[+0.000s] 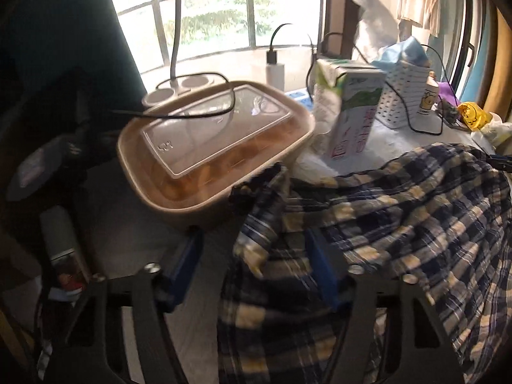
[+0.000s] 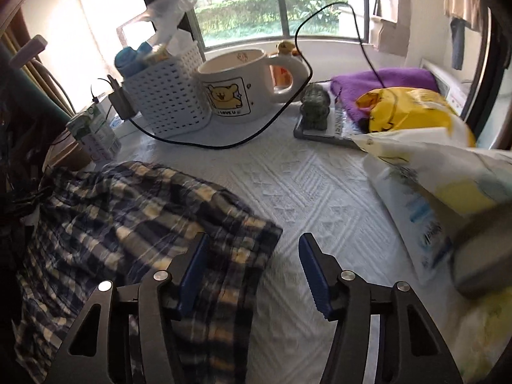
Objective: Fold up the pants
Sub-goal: 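Grasp the plaid pants hem with the left tool while the right tool grasps the other hem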
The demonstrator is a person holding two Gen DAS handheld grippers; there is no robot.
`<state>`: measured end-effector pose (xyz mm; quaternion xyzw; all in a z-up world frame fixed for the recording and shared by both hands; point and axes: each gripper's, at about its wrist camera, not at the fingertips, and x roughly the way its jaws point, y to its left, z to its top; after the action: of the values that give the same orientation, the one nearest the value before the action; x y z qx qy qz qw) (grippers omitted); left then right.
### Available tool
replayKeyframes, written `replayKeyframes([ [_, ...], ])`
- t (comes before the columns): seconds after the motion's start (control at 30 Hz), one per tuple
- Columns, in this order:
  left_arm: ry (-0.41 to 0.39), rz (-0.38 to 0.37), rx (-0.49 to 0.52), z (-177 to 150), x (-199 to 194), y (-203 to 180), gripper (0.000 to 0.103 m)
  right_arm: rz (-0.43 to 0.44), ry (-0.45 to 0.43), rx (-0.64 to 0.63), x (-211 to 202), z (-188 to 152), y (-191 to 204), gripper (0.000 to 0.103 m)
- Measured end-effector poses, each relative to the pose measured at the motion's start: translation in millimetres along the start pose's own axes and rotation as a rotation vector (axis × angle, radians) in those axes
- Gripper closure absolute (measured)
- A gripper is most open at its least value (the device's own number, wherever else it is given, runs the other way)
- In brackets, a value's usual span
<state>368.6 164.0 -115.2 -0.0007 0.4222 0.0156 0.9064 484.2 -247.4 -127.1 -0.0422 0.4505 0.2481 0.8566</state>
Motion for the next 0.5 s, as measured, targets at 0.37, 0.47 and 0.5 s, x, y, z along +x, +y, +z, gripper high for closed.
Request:
replayKeyframes([
  [0.37,-0.020,0.032,-0.019,-7,-7,4,0.097,-0.112,-0.049,-0.099,11,19,16,0.079],
  [0.47,-0.099,0.087,-0.019,2,-24,1,0.097,-0.200,-0.142,-0.125,-5,32,21,0.079],
  [0.5,-0.127,0.111,-0.012,4,-29,0,0.097,-0.222,-0.162,-0.140,-8,36,23,0.079],
])
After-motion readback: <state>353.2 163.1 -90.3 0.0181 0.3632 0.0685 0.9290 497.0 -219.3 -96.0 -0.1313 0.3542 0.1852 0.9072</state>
